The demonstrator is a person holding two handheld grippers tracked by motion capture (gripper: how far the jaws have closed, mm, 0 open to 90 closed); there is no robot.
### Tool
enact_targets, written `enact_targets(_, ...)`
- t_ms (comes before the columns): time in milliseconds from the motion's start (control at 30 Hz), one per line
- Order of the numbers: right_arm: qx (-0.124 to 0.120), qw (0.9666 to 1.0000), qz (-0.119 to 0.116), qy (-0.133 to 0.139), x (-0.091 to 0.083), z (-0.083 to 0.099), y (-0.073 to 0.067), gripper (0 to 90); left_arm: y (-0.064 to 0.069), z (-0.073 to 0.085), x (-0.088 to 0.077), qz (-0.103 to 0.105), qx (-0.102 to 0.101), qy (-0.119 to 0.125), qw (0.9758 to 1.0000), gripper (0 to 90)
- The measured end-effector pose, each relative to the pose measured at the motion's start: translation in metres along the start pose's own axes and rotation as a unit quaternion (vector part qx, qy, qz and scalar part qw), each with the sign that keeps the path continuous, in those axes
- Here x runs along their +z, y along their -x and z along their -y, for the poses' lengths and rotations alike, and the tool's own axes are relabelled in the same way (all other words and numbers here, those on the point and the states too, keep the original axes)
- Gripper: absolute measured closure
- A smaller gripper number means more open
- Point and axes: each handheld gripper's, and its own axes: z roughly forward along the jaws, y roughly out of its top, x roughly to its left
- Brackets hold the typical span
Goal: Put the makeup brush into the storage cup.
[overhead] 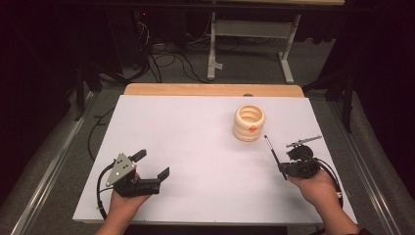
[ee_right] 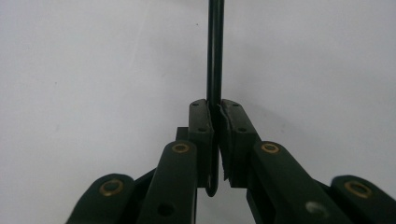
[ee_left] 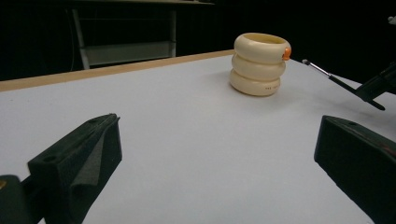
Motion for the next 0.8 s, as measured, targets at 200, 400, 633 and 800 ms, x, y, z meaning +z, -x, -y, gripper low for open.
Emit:
enact_targets(200, 0.007, 0.9992, 0.003, 0.04, 0.0, 0.005, 0.001, 86.0, 0.0, 0.0, 0.0, 0.0, -0.001, 0.001, 1.0, 1.5)
enact_targets(400, 0.007, 0.9972, 0.006, 0.074, 0.002, 0.011, 0.001, 86.0, -0.001, 0.001, 0.001, -0.002, -0.001, -0.002, 1.0, 1.5)
enact_targets(633, 0.017, 0.9934, -0.003, 0.114, 0.005, 0.018, 0.004, 86.0, -0.003, 0.002, 0.001, -0.003, -0.002, -0.004, 1.0, 1.5)
enact_targets(800, 0.022, 0.9893, -0.012, 0.143, 0.006, 0.022, 0.006, 86.0, -0.002, 0.002, 0.001, -0.003, -0.006, -0.001, 1.0, 1.5)
